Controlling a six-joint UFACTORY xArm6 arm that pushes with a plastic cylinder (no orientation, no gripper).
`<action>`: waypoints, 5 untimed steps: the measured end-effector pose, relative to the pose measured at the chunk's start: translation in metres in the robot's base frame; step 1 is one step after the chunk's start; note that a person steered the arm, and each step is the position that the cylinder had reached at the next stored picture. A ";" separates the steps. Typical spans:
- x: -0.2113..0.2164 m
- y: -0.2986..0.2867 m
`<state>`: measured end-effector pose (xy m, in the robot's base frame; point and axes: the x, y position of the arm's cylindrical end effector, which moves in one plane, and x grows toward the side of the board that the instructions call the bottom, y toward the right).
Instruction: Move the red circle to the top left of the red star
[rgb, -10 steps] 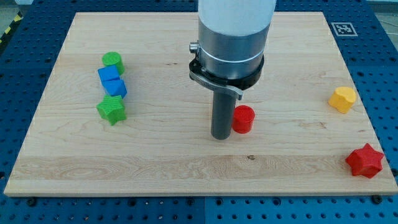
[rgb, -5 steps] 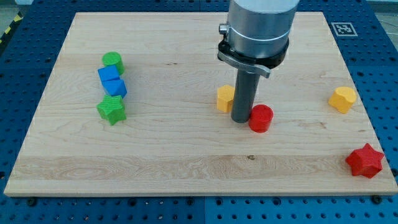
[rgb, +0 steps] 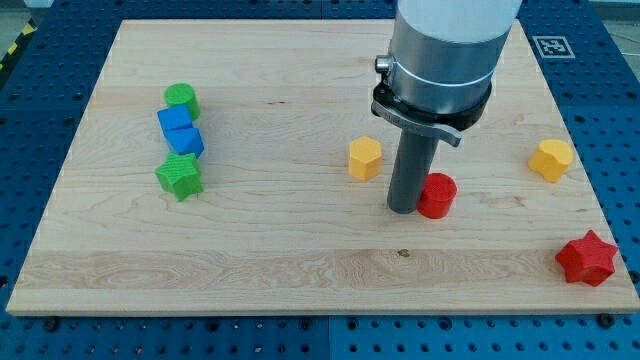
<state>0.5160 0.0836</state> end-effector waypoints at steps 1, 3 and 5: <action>0.000 0.005; -0.009 0.017; -0.015 0.028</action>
<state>0.5009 0.1119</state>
